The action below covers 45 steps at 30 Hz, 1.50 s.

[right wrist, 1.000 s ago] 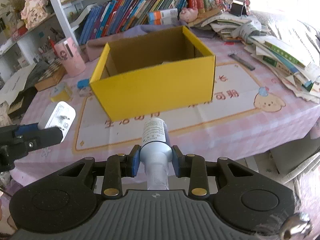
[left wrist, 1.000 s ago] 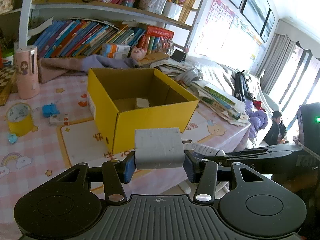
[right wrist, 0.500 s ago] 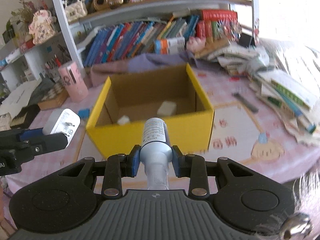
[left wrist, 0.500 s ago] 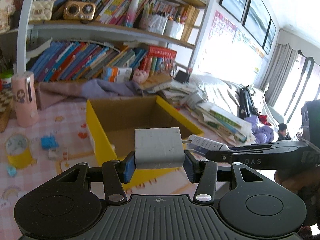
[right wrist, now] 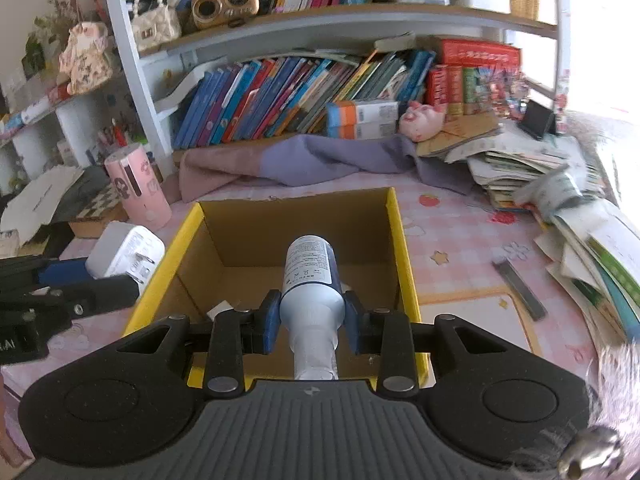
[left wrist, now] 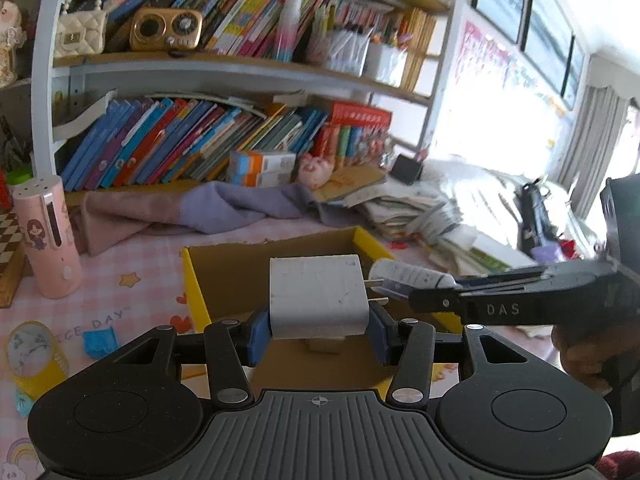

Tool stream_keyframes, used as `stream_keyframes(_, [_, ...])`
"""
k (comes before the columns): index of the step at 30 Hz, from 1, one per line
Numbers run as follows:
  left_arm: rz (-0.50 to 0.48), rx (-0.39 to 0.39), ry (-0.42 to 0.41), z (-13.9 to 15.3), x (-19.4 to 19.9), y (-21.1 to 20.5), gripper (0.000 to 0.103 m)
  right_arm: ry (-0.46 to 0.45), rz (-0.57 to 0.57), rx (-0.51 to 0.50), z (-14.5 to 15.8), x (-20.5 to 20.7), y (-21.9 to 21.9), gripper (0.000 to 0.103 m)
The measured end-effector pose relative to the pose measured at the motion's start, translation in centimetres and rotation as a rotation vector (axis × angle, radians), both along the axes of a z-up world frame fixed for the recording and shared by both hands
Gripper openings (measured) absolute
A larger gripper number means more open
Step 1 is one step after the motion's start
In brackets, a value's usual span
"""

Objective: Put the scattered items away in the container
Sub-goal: 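Lower both items into the yellow box and open both tools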

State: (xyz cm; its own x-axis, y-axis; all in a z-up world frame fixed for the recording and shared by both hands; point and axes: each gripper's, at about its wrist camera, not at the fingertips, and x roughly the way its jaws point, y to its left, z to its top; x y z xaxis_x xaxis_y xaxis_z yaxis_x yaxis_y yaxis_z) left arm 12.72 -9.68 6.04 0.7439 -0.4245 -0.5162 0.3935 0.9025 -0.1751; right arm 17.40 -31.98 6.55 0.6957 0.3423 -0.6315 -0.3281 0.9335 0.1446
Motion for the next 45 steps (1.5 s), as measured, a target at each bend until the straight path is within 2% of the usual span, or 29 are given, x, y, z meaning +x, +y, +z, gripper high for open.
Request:
stream_keyframes(8, [0.061, 0.073, 0.051, -2.0, 3.0, -2.1, 0.049, 0.045, 0.107, -0.031, -2.3, 5.8, 1.4, 0.030])
stream_keyframes(12, [0.070, 0.132, 0.059, -3.0, 4.2, -3.4, 0.049, 0.063, 0.158, -0.057, -3.6, 7.5, 2.5, 0.030])
stream_keyframes(19, [0.077, 0.201, 0.119, -5.2, 5.9, -4.6, 0.049, 0.116, 0.228, -0.126, -5.7, 9.8, 3.9, 0.030])
stream_keyframes(25, [0.080, 0.236, 0.150, -6.2, 6.3, -5.1, 0.049, 0.127, 0.268, -0.146, -6.0, 10.6, 4.3, 0.030])
stream_keyframes(36, [0.086, 0.299, 0.141, -6.6, 6.3, -5.7, 0.048, 0.086, 0.307, -0.162, -5.9, 10.5, 5.2, 0.030])
stream_keyframes(45, [0.113, 0.290, 0.114, -6.0, 5.8, -5.4, 0.055, 0.095, 0.305, -0.157, -6.0, 11.0, 5.4, 0.030])
